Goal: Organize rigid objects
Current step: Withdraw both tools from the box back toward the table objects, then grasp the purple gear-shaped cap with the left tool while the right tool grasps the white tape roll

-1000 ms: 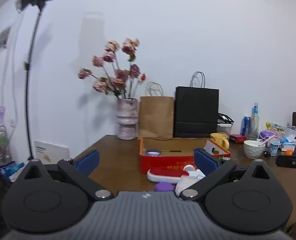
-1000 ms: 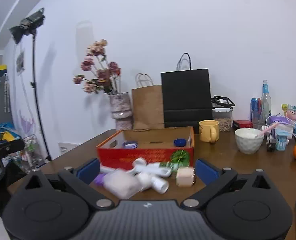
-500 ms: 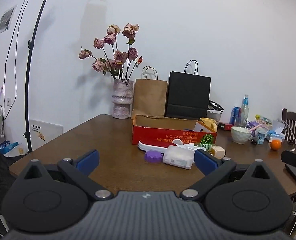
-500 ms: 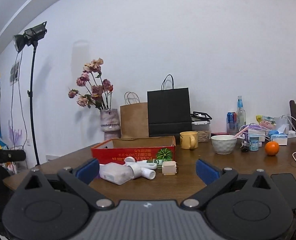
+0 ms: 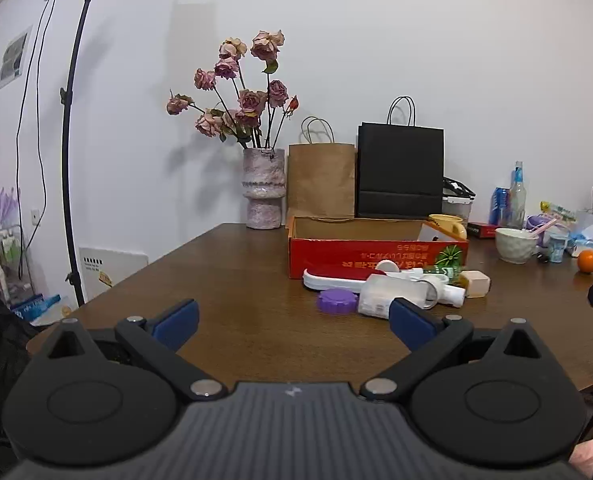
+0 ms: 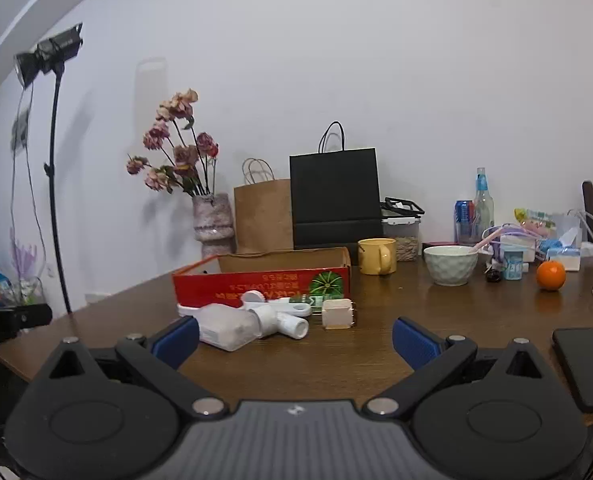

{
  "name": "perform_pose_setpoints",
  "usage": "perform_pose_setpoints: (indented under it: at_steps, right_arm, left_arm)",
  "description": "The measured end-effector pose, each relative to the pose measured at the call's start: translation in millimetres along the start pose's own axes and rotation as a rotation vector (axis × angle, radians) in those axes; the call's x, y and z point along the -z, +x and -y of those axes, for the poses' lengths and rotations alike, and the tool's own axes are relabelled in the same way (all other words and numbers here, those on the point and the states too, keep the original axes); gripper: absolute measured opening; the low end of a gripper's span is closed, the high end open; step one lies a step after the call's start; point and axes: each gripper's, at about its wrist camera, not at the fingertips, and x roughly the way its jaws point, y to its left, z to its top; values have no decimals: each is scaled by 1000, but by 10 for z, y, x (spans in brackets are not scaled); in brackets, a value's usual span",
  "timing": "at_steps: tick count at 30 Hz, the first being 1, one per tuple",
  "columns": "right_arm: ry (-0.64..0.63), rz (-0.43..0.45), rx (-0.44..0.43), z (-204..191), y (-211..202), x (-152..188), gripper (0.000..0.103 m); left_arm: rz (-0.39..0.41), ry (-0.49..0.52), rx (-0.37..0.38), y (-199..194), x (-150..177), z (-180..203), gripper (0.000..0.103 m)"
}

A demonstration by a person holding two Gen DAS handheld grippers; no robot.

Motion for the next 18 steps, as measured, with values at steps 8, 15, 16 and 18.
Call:
perform_pose_setpoints:
  at_steps: [8,15,16,18]
  right_arm:
    - [0,-93,-29,37,485,-30,99]
    - [-3,-228,-56,76,1122,-58,77]
    - [-15,-234,-56,68,1211,-76,77]
    - [-38,-242,-67,39,1409,-115,72]
  left_arm:
    - [-97,92,1,625,8,134,103]
    - [-197,138,33,1352,-36,156,88]
    - [-205,142,53,1461,-51,156,87]
    - [-233,155,82,1658,-67,169,87]
